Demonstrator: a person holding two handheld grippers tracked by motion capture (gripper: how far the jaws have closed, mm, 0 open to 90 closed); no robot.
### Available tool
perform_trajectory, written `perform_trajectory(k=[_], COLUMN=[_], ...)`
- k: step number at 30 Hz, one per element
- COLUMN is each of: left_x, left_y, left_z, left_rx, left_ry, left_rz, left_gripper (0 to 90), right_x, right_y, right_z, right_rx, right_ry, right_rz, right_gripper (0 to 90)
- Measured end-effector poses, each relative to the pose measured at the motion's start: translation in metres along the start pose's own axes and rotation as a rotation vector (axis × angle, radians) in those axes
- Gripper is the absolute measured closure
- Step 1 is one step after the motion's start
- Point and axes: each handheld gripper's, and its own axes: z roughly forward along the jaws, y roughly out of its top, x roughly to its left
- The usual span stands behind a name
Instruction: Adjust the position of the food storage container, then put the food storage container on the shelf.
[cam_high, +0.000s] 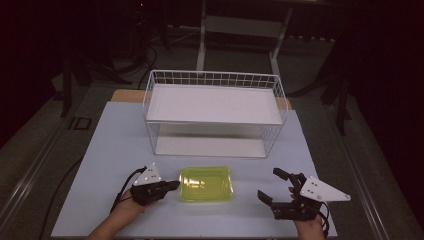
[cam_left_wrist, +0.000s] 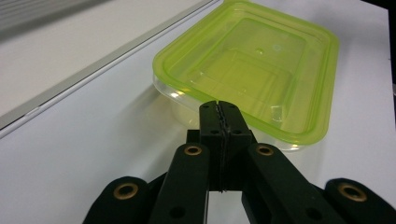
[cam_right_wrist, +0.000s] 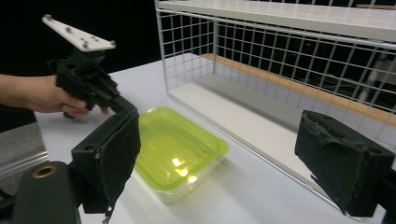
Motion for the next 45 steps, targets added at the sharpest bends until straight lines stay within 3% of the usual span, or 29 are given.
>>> perform_trajectory(k=[11, 17, 19, 21, 24, 27, 29, 31, 33, 37, 38, 42, 44, 45], left_x=[0.000, -0.001, -0.001, 0.000, -0.001, -0.005, -0.008, -0.011, -0.015, -0.018, -0.019, -0.017, -0.015, -0.015], left_y=[0.007, 0.008, 0.010, 0.014, 0.019, 0.022, 0.026, 0.028, 0.031, 0.036, 0.039, 0.043, 0.044, 0.044], left_z=[0.016, 0.015, 0.011, 0.006, -0.001, -0.003, -0.006, -0.008, -0.009, -0.008, -0.007, -0.005, -0.003, -0.002], left_rx=[-0.010, -0.012, -0.016, -0.034, -0.069, -0.070, -0.079, -0.095, -0.099, -0.090, -0.086, -0.066, -0.076, -0.074], left_ry=[-0.009, -0.017, -0.018, -0.031, -0.047, -0.044, -0.046, -0.033, -0.014, 0.021, 0.024, 0.053, 0.011, 0.017], left_rz=[-0.006, -0.004, -0.006, -0.026, -0.056, -0.063, -0.091, -0.078, -0.062, -0.083, -0.099, -0.104, -0.118, -0.127], left_gripper=[89.8, 88.1, 80.7, 66.8, 47.9, 14.1, 11.1, 1.0, 0.8, 0.8, 0.9, 1.0, 2.1, 2.1], right_x=[0.004, 0.007, 0.007, 0.007, 0.008, 0.006, 0.002, 0.002, 0.003, 0.002, 0.000, 0.000, -0.003, -0.003], right_y=[-0.001, -0.002, -0.003, -0.003, -0.003, -0.003, -0.004, -0.005, -0.004, 0.001, 0.007, 0.011, 0.012, 0.011], right_z=[0.003, 0.005, 0.006, 0.007, 0.004, 0.004, 0.007, 0.009, 0.013, 0.017, 0.022, 0.029, 0.035, 0.037], right_rx=[0.020, 0.026, 0.030, 0.035, 0.002, 0.016, 0.031, 0.031, 0.048, 0.050, 0.082, 0.107, 0.111, 0.116], right_ry=[-0.011, -0.017, -0.015, -0.024, -0.068, -0.045, -0.001, -0.005, -0.034, -0.038, -0.027, -0.053, -0.044, -0.041], right_rz=[-0.039, -0.081, -0.089, -0.090, -0.087, -0.051, -0.038, -0.047, -0.087, -0.098, -0.059, -0.055, -0.022, -0.012], right_gripper=[14.2, 14.0, 13.3, 13.6, 13.5, 14.3, 15.2, 15.0, 14.8, 13.4, 12.7, 11.9, 11.7, 11.5])
